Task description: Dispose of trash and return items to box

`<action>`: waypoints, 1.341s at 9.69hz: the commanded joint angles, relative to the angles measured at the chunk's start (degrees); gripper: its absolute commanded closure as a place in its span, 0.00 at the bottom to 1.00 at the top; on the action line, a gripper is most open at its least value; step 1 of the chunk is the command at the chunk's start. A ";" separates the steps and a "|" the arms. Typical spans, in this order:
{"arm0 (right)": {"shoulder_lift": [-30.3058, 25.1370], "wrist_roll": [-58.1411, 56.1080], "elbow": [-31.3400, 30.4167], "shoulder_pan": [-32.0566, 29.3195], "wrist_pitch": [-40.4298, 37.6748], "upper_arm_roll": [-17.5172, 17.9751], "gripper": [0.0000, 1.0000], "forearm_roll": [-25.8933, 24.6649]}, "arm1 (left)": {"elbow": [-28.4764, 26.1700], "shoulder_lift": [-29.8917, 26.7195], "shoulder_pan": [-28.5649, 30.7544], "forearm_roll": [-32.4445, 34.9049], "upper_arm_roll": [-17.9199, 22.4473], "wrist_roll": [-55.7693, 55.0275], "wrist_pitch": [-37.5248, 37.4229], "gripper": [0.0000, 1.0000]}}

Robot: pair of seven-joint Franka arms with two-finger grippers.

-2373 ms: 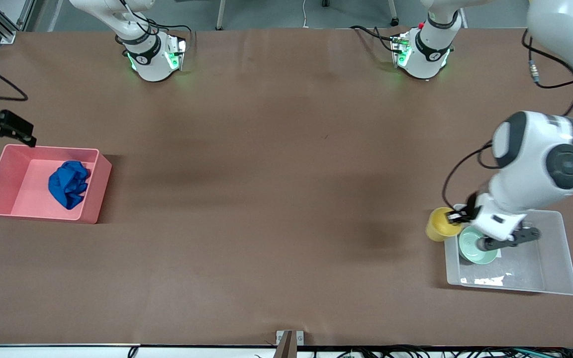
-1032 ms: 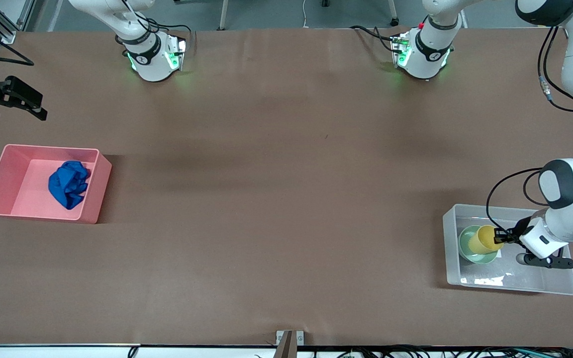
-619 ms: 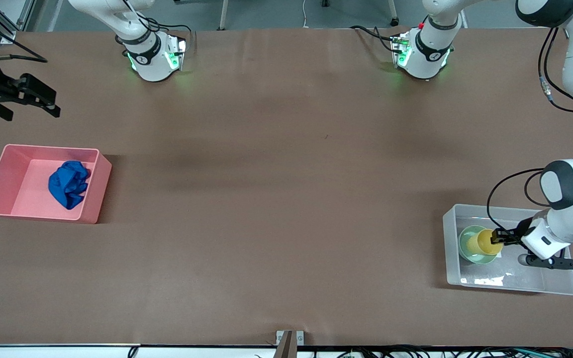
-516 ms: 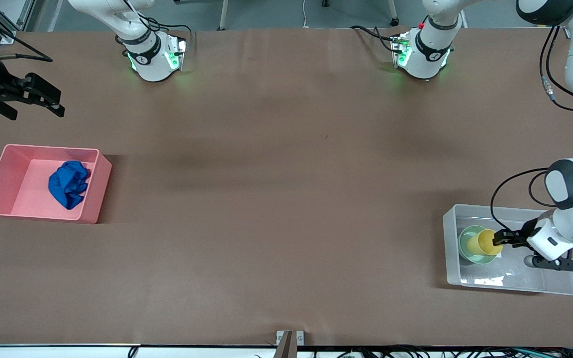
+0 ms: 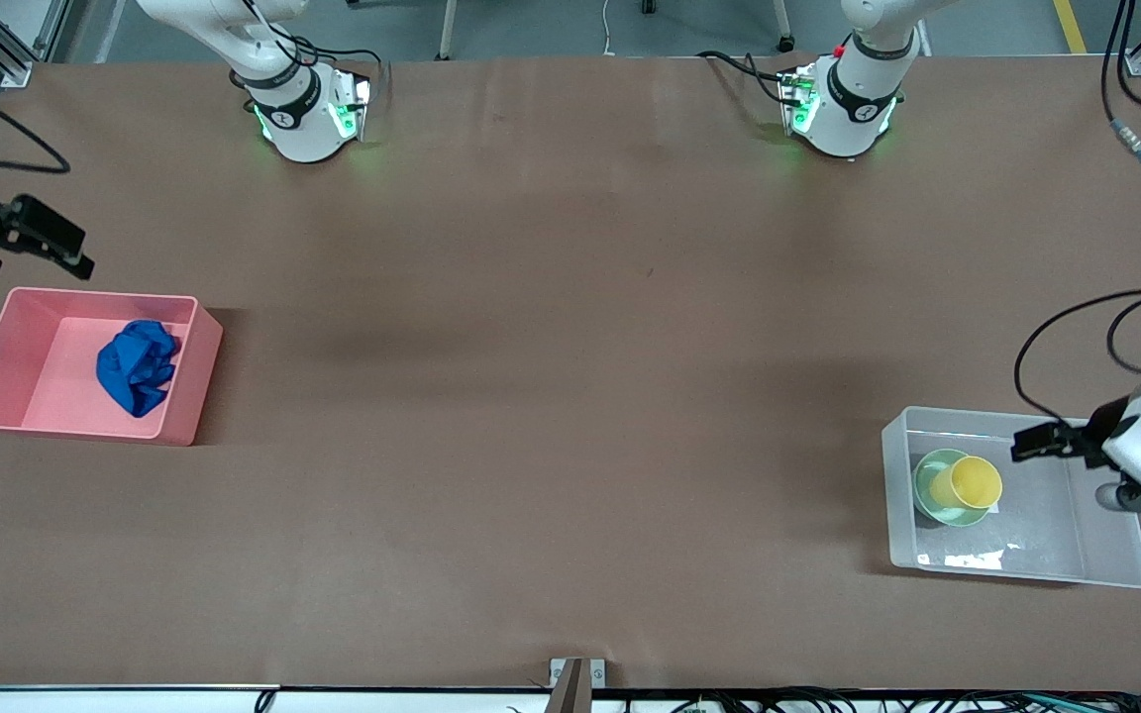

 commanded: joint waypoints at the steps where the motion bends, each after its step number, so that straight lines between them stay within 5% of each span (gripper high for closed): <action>1: 0.06 1.08 -0.21 -0.37 0.41 0.57 0.00 -0.48 | -2.81 -6.35 0.60 0.20 -3.60 -4.88 -5.75 0.00; 8: 0.32 1.08 -0.30 -0.28 -0.38 0.57 0.00 -1.10 | -3.06 -21.13 -1.76 -4.45 -4.68 -3.83 -14.38 0.00; 11: 0.15 1.08 -1.00 -0.28 -0.38 0.57 0.00 -1.10 | -5.69 -24.91 -15.62 -9.02 10.67 -3.57 -19.12 0.00; 13: 0.15 1.08 -1.18 -0.54 -0.47 0.57 0.00 -1.10 | -10.69 -28.85 -19.34 -11.57 14.75 -3.66 -19.04 0.00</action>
